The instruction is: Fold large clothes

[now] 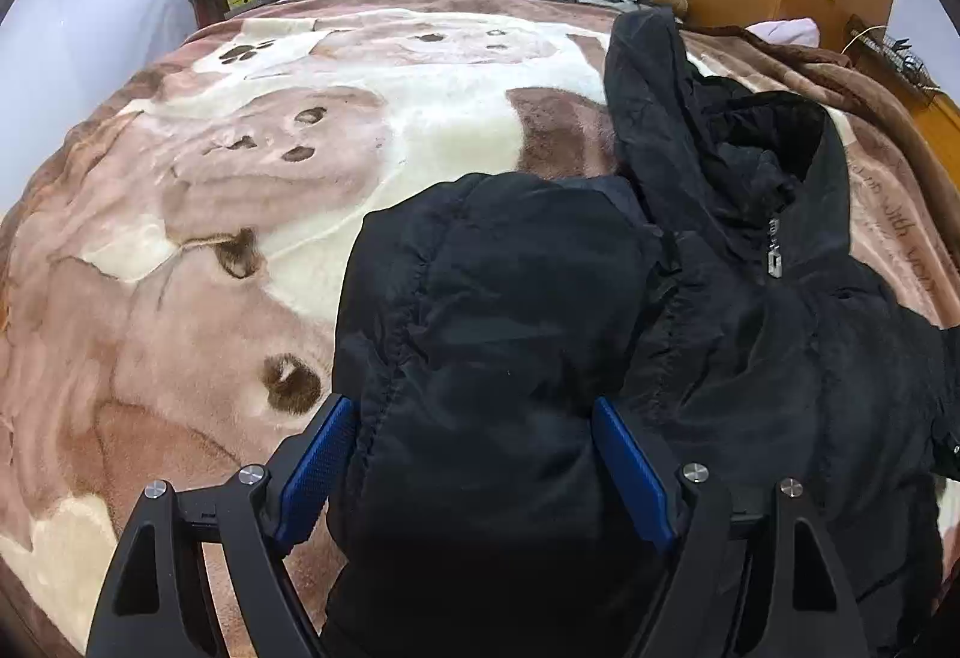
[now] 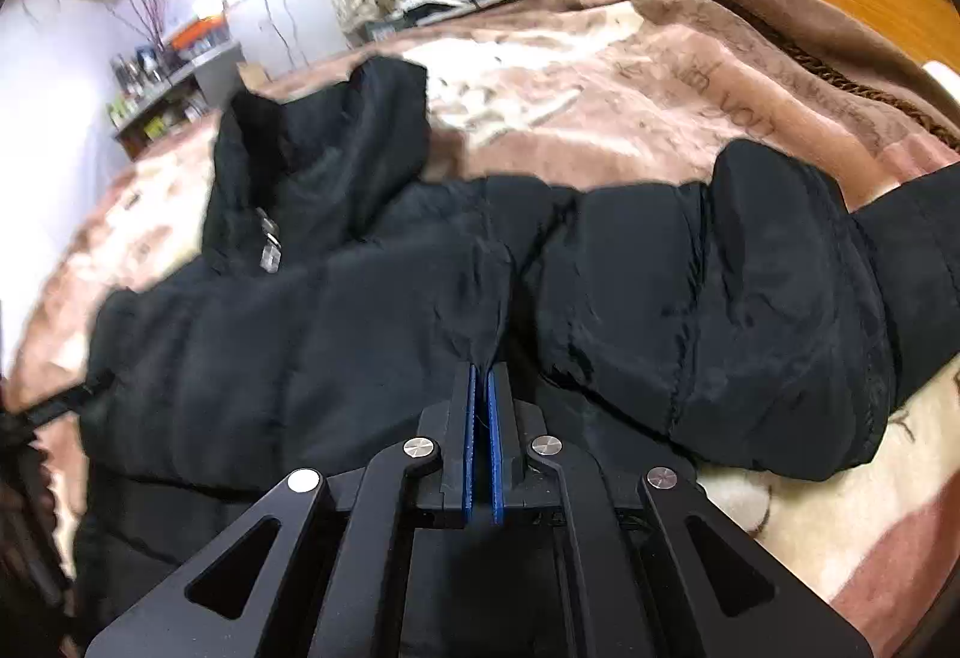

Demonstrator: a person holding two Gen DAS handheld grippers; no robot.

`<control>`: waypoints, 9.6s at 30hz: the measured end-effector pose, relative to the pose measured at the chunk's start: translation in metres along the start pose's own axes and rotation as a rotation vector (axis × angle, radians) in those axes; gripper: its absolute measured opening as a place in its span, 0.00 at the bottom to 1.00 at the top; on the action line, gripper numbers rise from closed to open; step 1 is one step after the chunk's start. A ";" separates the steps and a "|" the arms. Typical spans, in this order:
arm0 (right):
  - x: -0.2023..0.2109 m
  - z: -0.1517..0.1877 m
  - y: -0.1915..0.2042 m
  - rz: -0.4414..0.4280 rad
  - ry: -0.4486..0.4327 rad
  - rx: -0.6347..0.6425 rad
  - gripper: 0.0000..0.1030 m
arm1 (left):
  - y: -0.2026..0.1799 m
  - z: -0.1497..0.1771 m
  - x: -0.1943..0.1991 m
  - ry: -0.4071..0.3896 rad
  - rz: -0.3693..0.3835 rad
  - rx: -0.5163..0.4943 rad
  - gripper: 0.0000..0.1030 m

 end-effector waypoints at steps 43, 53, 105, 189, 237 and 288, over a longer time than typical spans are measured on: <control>0.036 -0.037 -0.369 0.406 -0.115 -0.488 0.14 | -0.222 0.069 0.023 0.060 0.300 -0.201 0.81; 0.094 -0.068 -0.364 0.424 -0.244 -0.437 0.05 | -0.215 0.065 0.030 0.048 0.313 -0.174 0.81; 0.110 -0.012 0.212 -0.459 -0.085 0.156 0.05 | 0.008 0.062 0.095 -0.085 0.229 0.117 0.81; -0.148 -0.210 0.058 -0.321 0.289 -0.332 0.75 | -0.080 -0.244 -0.143 0.052 0.351 0.255 0.73; 0.014 -0.063 -0.043 -0.014 -0.125 0.068 0.00 | 0.016 -0.029 0.027 -0.024 0.381 0.335 0.05; -0.004 0.023 0.054 -0.470 0.327 -0.069 0.14 | -0.018 0.005 0.004 0.115 0.470 0.380 0.33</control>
Point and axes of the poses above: each gripper's, at about its wrist camera, not at the fingertips, and x roughly against the way its jaws point, y to its left, z to its underside, the point moved 10 cm from there along -x, roughly the way its jaws point, and after that the axes turned 15 degrees about z, right-handed, at the moved point
